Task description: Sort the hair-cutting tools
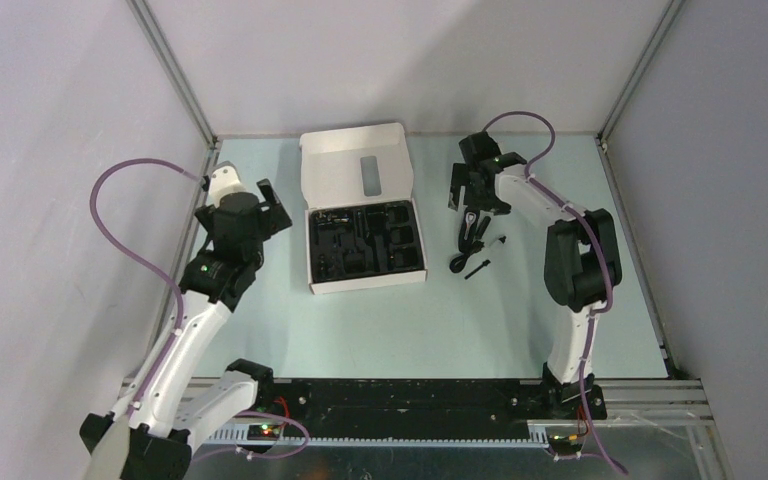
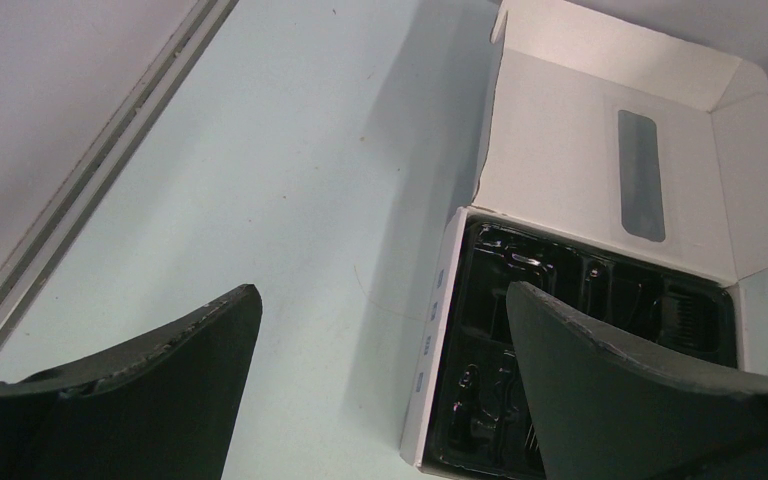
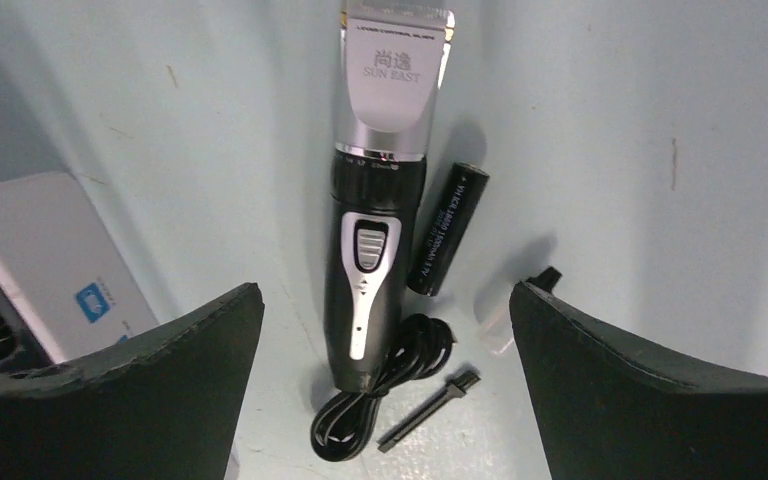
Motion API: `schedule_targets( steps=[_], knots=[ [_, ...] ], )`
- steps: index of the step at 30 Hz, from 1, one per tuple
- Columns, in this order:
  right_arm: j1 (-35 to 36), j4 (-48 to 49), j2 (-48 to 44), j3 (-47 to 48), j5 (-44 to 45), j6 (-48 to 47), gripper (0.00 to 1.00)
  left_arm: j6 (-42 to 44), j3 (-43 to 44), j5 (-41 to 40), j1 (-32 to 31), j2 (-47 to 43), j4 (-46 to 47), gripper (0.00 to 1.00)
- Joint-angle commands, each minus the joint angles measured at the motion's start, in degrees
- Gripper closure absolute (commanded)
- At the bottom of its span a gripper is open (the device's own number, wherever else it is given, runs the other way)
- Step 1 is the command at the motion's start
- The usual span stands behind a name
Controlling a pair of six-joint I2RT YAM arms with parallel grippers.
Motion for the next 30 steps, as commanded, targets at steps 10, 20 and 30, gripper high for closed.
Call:
schedule_targets(
  steps=[10,20,30],
  knots=[
    [-2.1,-2.8,8.6,11.2,-3.4,6.1,0.17,2.2,-0.8,-3.0,-1.4,-2.5,2.2,0.00],
    [-2.3,-5.6,15.6,14.9,-2.4,8.5,0.27,3.2,-1.2,-4.0,-2.6,-2.9,2.4,0.00],
    [-2.5,-6.1,19.1,16.2,-2.7,8.7,0.47,3.7,-1.3,-4.2,-3.3,-3.2,2.6,0.00]
  ],
)
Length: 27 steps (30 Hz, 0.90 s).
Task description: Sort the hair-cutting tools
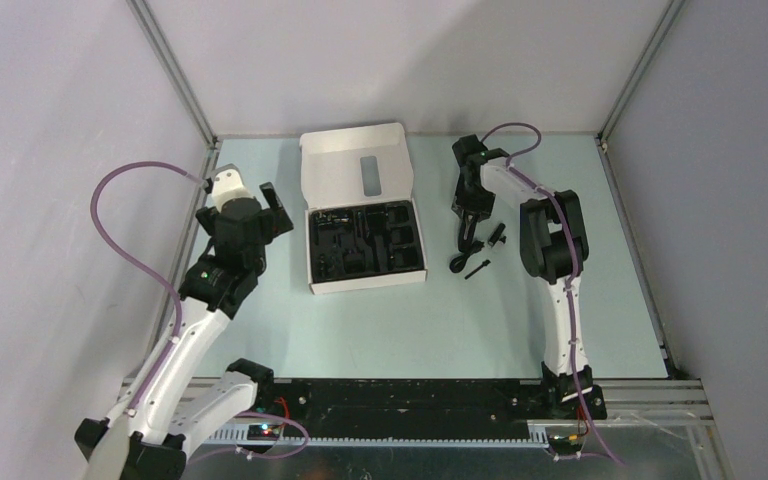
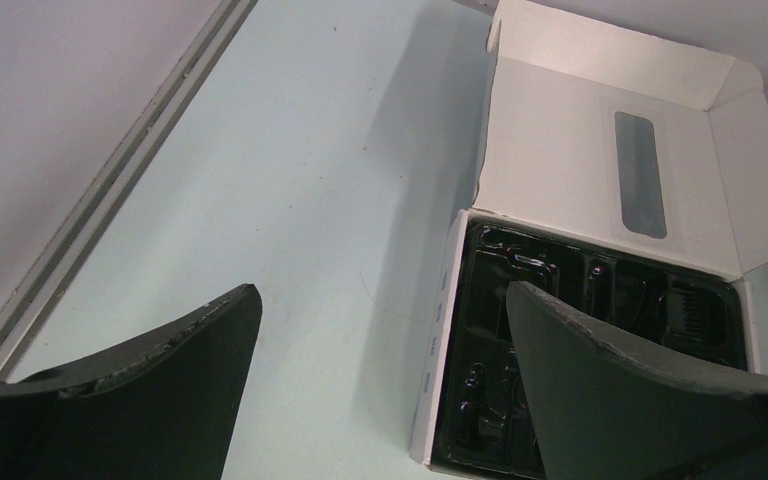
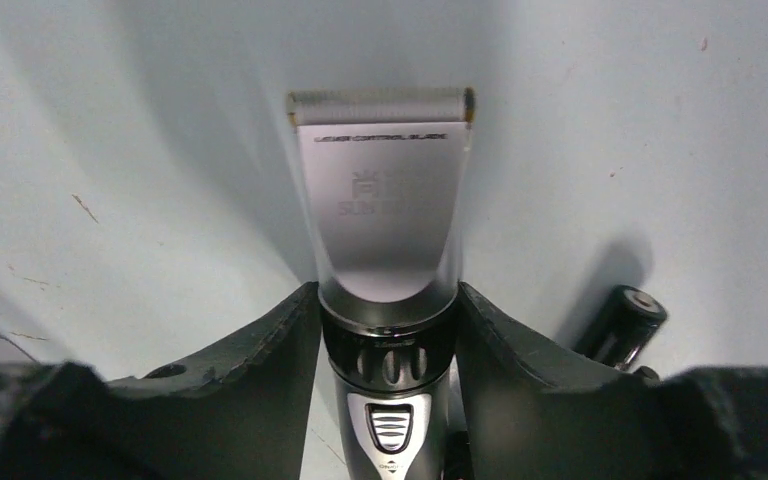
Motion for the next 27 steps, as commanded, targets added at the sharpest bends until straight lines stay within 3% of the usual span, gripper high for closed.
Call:
schedule_targets(
  steps=[1,6,11,19,27],
  knots=[
    [-0.3,-1.1,1.3,2.4,0.7,0.8,0.49,1.6,-0.2,-1.0,-0.6,-1.0,1.8,0.00],
    [-0.2,-1.3,-1.0,1.3,1.2,0.2,0.70,2.0,-0.3,-0.4,-0.6,-1.4,2.2,0.00],
    [0.4,0.4,-8.1,-2.3,1.5,-1.0,0.83,2.0,-0.2,2.0,-0.7,-2.1,2.6,0.00],
    [4.2,0.3,-18.9,-6.5,2.0,-4.3,0.88,2.2,2.0,7.5,-0.7,-5.2,6.1,0.00],
    [12.7,0.4,-24.8,-7.1,2.5,-6.4,0.90,5.8,2.1,9.0,-0.7,-10.8,18.2,0.00]
  ],
)
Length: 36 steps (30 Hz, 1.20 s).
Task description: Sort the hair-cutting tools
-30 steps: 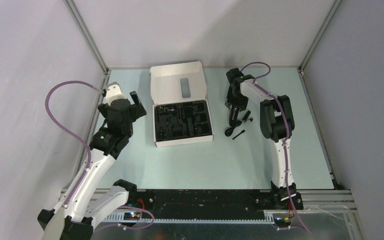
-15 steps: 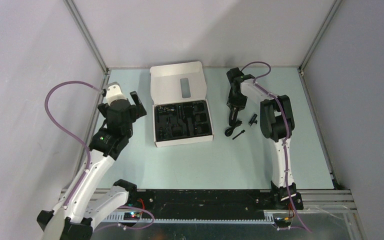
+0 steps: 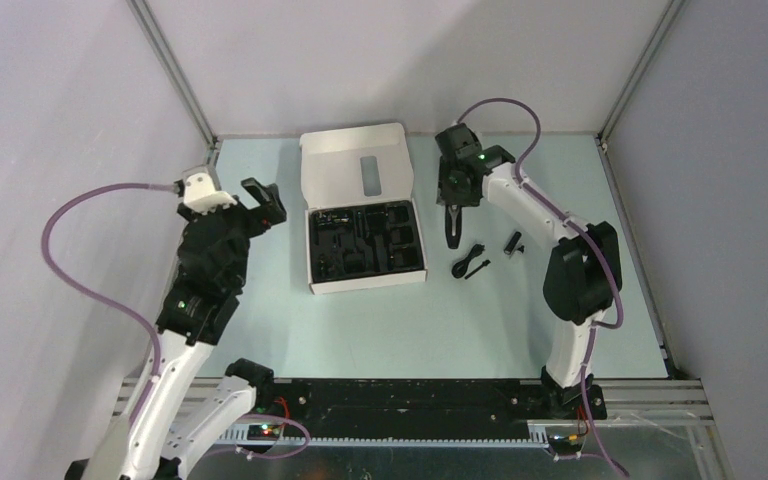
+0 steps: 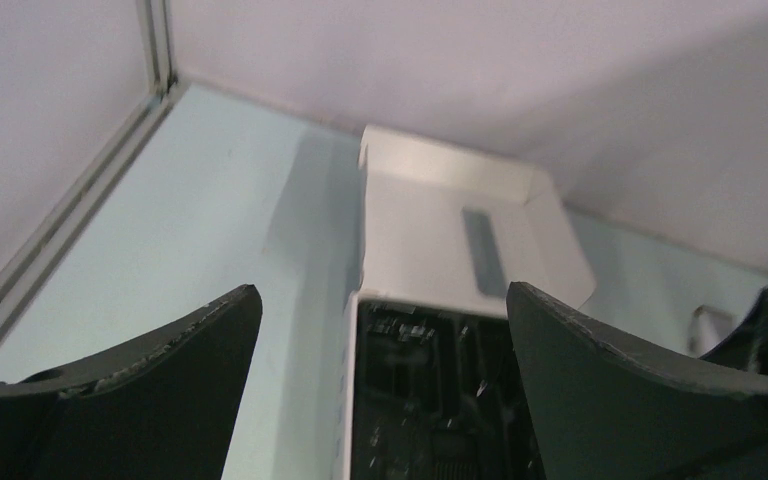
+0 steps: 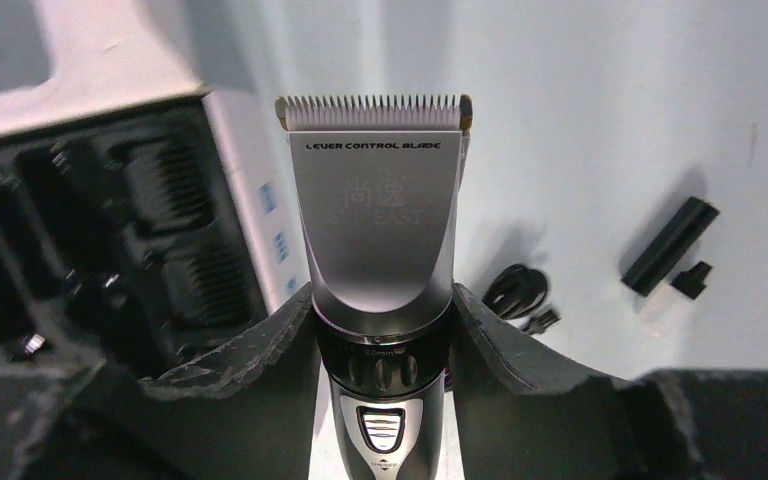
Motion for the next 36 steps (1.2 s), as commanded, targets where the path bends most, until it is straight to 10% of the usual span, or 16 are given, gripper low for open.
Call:
schedule_targets(
  steps=[1,20,36],
  knots=[
    [5.4,0.9,-3.9,0.7,0.5,-1.7,0.90,4.0,2.3,0.7,-0.3,-2.2,10.7,0.00],
    [18.3,1.5,12.0,17.2,1.5,8.1,0.92,11.6,-10.4,-17.7,0.9,-6.2,26.3,0.00],
    [20.0,13.5,15.9,12.0,8.7,11.4,0.90,13.6,-12.9,-16.8,0.2,-7.2,29.8,0.00]
  ],
)
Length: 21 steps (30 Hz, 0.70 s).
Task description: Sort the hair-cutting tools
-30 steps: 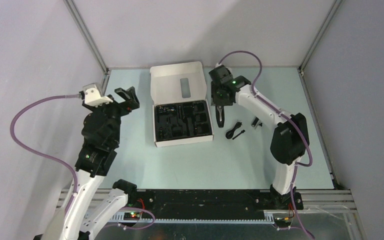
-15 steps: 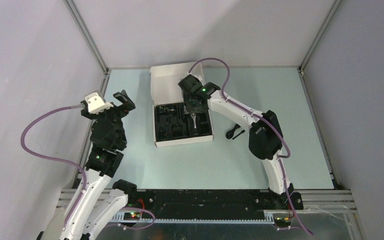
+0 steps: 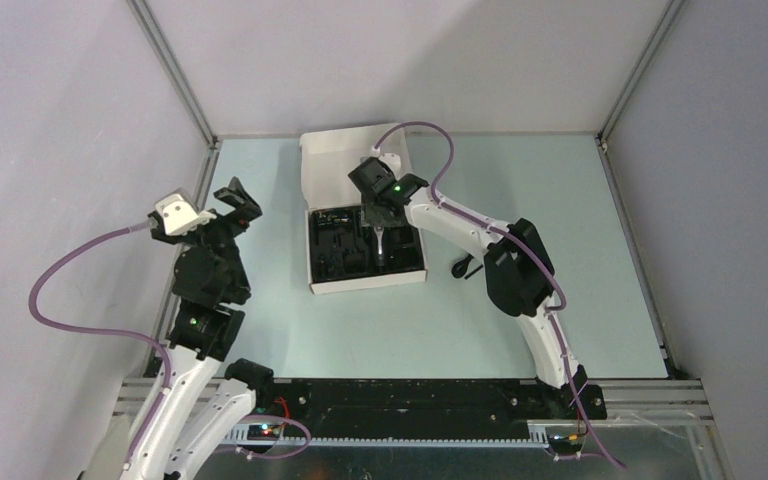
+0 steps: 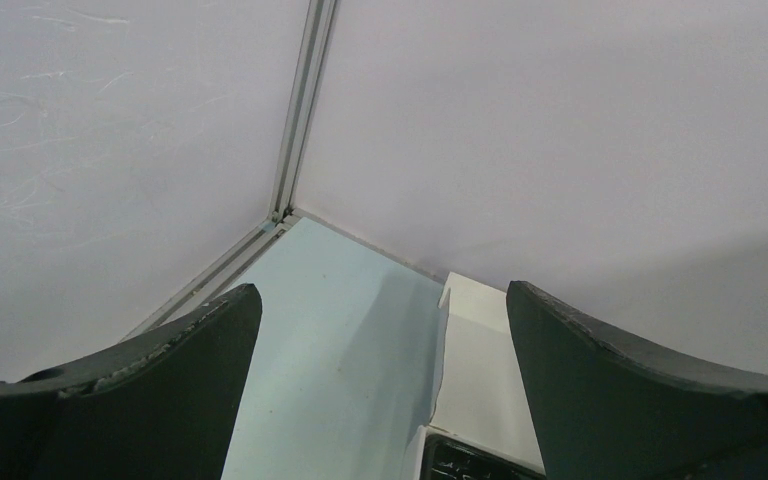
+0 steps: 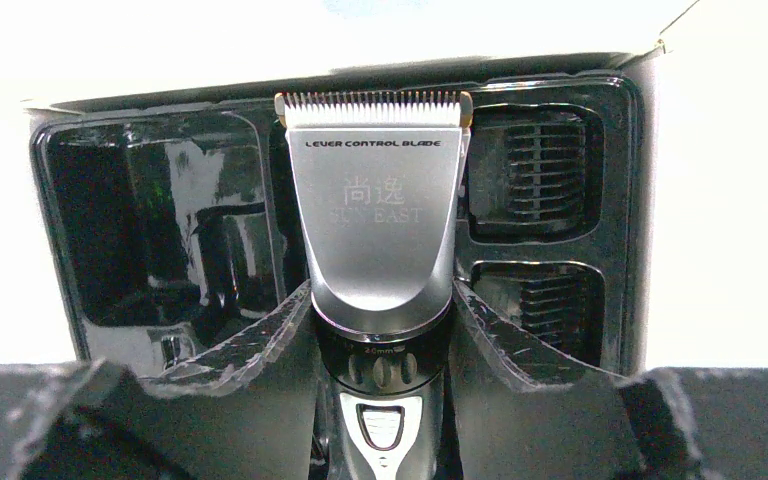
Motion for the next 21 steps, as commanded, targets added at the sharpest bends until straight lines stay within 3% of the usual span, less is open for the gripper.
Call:
schedule_targets(
  steps=[1,11,21],
  knots=[
    [0.5,6.5,0.2,-1.3,3.6,1.7,0.90,2.1,-1.0,-1.2,-0.4,-0.2,3.2,0.00],
    [1.7,10.3,-0.6,-6.9,3.2,0.5,0.83,3.0,-1.6,-1.0,-1.3,-0.5,4.3,0.00],
    [2.2,9.5,-2.2,-9.5,3.3,0.7,0.51,2.9,-1.7,-0.1,-1.3,-0.3,4.3,0.00]
  ],
)
